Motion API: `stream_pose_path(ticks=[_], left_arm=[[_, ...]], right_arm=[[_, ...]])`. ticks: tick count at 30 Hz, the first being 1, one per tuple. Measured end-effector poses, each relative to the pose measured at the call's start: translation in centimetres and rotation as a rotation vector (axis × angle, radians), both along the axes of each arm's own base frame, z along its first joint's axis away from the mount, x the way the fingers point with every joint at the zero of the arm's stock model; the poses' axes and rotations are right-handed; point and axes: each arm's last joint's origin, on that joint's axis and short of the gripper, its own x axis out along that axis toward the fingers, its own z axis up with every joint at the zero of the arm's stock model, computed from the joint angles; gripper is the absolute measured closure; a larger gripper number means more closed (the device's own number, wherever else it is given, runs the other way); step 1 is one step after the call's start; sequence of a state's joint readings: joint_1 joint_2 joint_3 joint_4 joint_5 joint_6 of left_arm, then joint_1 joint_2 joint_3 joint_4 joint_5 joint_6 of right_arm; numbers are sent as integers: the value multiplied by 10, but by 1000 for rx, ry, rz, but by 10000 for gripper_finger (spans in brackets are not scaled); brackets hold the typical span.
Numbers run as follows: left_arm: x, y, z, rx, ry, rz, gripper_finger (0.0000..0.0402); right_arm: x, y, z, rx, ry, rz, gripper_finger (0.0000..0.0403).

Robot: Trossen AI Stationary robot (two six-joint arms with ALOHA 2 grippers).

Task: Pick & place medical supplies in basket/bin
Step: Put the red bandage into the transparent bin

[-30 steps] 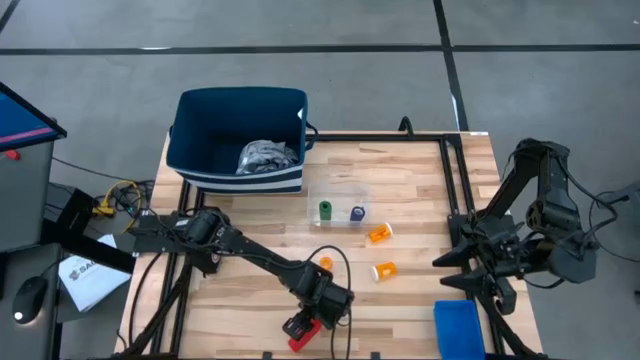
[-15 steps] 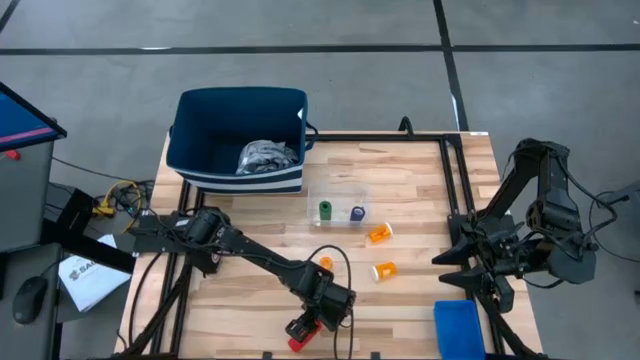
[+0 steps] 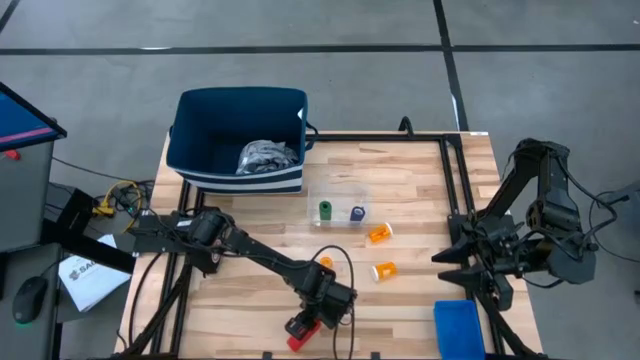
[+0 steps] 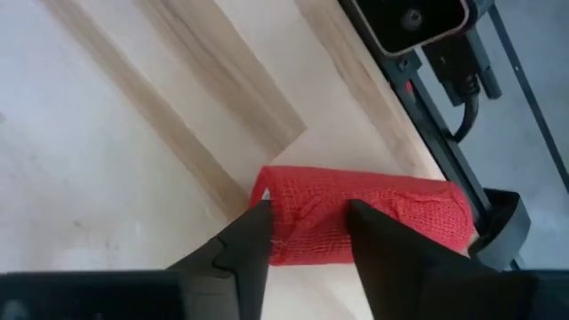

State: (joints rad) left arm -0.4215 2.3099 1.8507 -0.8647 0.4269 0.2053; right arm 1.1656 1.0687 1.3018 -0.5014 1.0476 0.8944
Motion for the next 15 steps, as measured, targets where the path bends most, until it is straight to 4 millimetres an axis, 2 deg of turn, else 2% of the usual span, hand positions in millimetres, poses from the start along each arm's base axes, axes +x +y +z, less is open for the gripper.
stream_pose_path(ticks=[10,15], left_arm=[[-2,2,0,16,27,5,386],[-5,1,7,34,25,29,395]], right_arm=[[0,0,0,-3,-1,-1,198],[0,0,0,-3,-1,-1,198]])
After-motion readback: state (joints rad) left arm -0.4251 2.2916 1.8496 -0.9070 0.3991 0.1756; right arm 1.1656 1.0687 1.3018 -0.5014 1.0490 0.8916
